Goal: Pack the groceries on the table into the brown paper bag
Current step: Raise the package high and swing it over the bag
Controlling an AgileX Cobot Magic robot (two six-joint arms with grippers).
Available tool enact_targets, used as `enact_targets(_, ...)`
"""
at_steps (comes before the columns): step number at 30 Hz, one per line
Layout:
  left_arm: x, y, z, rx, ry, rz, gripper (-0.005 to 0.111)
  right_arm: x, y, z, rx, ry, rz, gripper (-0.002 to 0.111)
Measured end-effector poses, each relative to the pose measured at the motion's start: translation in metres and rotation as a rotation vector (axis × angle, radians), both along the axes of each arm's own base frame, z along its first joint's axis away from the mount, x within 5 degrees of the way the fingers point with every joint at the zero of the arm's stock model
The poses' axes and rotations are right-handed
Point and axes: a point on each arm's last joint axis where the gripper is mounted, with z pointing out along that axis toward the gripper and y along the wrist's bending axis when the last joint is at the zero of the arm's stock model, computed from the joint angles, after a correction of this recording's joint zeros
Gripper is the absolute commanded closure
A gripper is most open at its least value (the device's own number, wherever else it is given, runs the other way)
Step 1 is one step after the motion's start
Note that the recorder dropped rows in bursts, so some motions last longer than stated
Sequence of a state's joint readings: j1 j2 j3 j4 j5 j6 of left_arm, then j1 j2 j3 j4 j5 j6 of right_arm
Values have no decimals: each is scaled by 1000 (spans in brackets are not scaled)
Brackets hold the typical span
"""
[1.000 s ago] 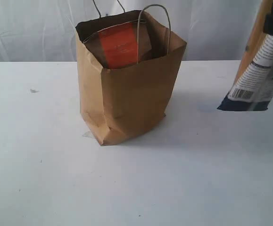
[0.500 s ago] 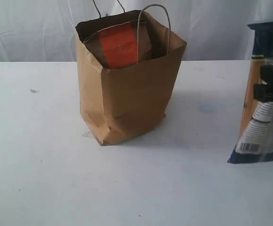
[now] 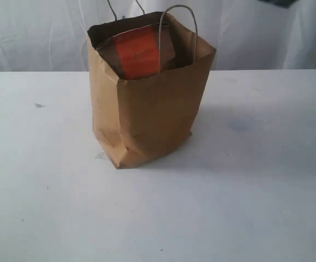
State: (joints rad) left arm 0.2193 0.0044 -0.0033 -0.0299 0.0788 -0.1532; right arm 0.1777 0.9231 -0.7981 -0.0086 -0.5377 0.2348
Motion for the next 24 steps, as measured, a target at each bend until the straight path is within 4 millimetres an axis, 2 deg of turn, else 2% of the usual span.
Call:
enact_targets(4, 0, 0, 0, 0, 0, 0, 107, 7, 12, 19, -74, -62, 83, 108)
enact_targets(12, 0, 0, 0, 0, 0, 0, 107, 29, 24, 30, -90, -43, 149, 108)
enact_targets(20, 0, 0, 0, 0, 0, 0, 107, 21, 30, 54, -188, -146, 165, 108)
enact_targets(24, 0, 0, 0, 0, 0, 0, 107, 24, 40, 58, -178, -152, 218, 108)
